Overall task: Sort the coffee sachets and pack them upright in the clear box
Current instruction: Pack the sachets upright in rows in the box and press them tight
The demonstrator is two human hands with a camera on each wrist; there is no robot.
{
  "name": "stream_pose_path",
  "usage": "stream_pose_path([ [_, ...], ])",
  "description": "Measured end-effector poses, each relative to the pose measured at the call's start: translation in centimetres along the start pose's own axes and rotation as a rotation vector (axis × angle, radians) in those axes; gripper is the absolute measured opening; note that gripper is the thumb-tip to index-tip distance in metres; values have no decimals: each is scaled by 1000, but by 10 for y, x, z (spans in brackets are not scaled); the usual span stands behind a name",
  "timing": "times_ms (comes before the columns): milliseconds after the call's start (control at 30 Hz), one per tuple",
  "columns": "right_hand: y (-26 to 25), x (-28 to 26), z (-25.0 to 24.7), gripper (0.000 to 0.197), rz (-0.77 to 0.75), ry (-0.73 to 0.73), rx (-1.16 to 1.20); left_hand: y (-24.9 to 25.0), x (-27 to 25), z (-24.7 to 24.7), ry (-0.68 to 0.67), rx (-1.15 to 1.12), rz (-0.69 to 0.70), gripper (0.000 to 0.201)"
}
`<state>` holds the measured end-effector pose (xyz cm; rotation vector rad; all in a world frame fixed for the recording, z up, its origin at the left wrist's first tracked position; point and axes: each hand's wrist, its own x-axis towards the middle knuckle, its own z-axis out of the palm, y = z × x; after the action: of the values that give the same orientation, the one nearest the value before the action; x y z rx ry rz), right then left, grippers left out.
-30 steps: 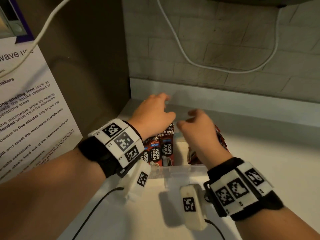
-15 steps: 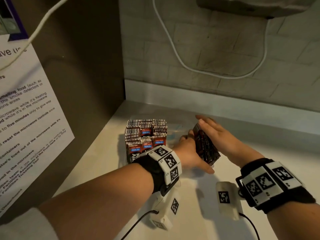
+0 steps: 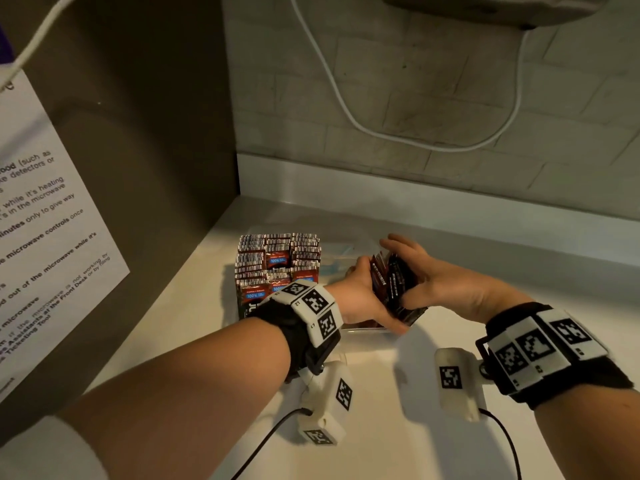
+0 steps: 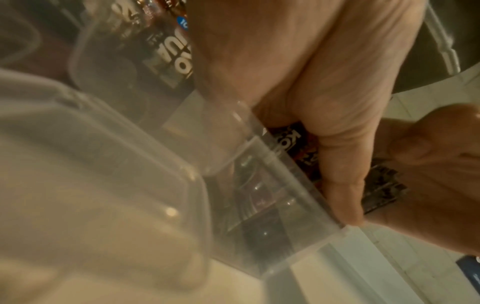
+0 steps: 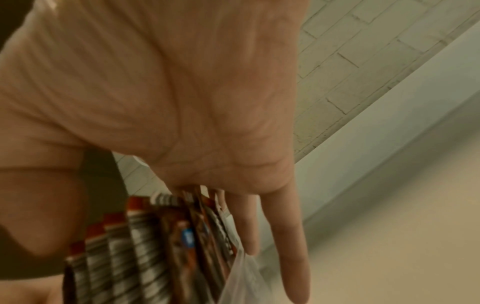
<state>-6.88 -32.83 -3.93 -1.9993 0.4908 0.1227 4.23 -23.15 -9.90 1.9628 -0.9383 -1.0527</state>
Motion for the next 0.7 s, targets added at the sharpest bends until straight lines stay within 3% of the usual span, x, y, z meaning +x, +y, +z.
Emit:
stream_pose_path([
  [100, 1, 0, 1, 103, 1, 3, -3, -7, 12, 1, -28, -73, -36, 134],
  [300, 5, 0, 4, 104, -10, 41, -40, 5, 0, -1, -30, -191, -41, 113],
  [500, 5, -2, 6, 89, -15, 81, -69, 6, -5, -2, 95, -100, -11, 83],
  [567, 5, -2, 7, 80, -16, 96, -88, 6, -4, 0, 94, -90, 3, 82],
  [700, 1, -2, 11, 83, 0, 110, -133, 9, -1, 2, 150, -12, 36, 73],
])
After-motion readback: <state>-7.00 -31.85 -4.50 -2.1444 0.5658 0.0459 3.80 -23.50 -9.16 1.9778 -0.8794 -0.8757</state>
